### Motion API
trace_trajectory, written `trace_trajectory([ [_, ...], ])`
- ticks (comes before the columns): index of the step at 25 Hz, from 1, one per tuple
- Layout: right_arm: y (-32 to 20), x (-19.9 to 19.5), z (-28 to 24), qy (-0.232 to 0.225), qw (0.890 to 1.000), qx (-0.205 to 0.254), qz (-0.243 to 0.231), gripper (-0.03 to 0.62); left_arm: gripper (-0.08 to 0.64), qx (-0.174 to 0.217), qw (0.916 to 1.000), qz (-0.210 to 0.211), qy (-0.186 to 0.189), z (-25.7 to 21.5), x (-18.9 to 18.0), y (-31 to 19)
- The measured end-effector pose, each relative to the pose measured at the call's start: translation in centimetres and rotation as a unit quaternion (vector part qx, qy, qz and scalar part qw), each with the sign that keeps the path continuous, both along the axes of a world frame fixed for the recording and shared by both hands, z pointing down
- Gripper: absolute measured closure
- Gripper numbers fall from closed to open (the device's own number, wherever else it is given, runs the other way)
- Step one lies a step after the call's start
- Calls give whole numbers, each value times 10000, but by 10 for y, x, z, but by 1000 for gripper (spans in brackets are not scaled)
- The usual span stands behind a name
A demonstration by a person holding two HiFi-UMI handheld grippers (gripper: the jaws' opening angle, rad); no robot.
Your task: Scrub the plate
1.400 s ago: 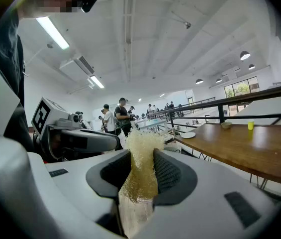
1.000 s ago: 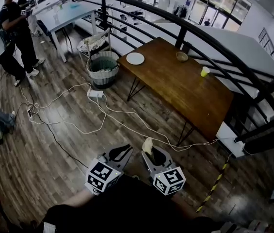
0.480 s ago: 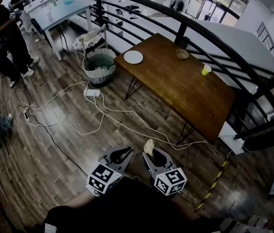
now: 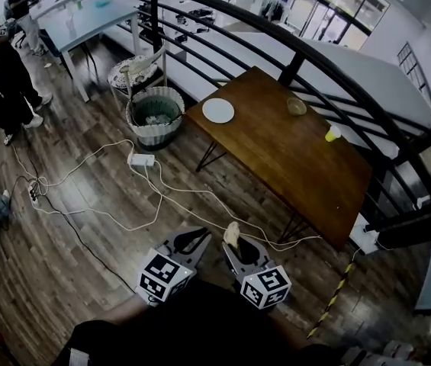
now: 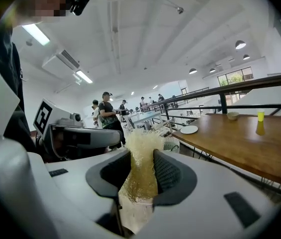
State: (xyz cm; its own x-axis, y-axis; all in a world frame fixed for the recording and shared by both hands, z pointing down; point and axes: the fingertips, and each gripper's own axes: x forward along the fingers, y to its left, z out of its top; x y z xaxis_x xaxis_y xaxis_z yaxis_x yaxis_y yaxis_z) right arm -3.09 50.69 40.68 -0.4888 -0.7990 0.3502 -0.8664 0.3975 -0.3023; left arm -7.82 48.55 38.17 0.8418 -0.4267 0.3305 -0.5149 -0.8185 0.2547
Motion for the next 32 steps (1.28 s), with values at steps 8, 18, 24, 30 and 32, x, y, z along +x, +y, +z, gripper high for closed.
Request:
trace_trajectory([
  [8,-53,-37,9,299,9989,-361,-90,443,512,-714,9957,-321,502,15,-46,-68],
  [18,-101,-57,28,280,9965,-617,-492,443,512,-1001,9924,-480,526,37,-53,-111],
  [24,-148,-58,28,274,9949,-507,-822,443,512,-849,9910,-934,454,32,-65,-158],
  [30,-203,-18,30,47,9953,-549,-796,443,512,-923,9901,-985,394,39,-27,-207],
  [32,-221,-3,32,29,9948,-615,-817,443,512,-897,9907,-961,362,40,-9,-224],
])
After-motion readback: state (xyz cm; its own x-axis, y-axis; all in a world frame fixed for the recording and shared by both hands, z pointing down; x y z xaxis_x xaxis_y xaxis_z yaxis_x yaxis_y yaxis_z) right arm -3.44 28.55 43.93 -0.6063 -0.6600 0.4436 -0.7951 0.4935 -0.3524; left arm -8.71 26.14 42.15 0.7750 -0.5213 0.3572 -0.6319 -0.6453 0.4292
